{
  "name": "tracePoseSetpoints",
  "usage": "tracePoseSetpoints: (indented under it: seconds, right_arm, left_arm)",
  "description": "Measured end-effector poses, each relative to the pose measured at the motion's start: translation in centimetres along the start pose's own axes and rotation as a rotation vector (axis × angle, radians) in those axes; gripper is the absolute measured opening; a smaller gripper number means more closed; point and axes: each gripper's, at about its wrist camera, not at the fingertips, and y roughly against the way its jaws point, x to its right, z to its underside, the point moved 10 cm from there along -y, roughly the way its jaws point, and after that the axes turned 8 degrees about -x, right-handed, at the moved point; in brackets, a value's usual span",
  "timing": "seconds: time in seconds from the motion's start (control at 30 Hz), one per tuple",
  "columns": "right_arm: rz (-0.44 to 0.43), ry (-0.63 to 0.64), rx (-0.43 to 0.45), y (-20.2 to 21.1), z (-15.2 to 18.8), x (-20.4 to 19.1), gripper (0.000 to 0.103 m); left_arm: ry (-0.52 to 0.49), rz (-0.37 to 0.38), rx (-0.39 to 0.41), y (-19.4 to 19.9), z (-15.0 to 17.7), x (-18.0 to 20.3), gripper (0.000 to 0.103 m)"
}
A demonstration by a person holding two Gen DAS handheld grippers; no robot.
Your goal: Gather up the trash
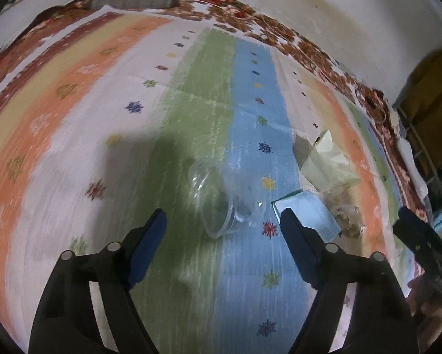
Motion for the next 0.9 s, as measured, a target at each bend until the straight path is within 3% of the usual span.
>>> tracePoseSetpoints:
  seconds: [0.17,0.4,0.5,0.57,0.73,0.9]
  right_arm:
    - [-0.010,0.013,-0.011,-2.5,-1.3,-0.6,0.080]
    - [0.031,-0.037,-0.037,-6.7,-3.1,1.0,0.064]
    - [0.039,-0.005,-0.041,-8.0,-3.7,0.9,0.053]
    - [0.037,-0.011,-0.051,-8.7,-3.6,1.1,0.030]
    - [0.001,-0.040,-0.038,-8.4,-3.3,1.5,0.014]
    - [-0.022,-0.075,-0.036,-7.4,-3.1,1.9,0.009]
  left_arm:
    - [-0.055,0.000,-0.027,-1.9,-0.2,0.6,0.065]
    - [-0.071,-0.031,-0.035,-3.4,-0.2,0.9,0.062]
    - [-0.065,-0.080,-0.041,-4.0,0.2,0.1,0.049]
    - [-0.078,-0.095,-0.031,-3.9,0.2,0.0,0.018]
    - [-0.058,-0.087,-0.009,-3.1,-0.2,-0.7,0.007]
    - [-0.064,-0.101,-0.010,-2.6,0.3,-1.0,0.003]
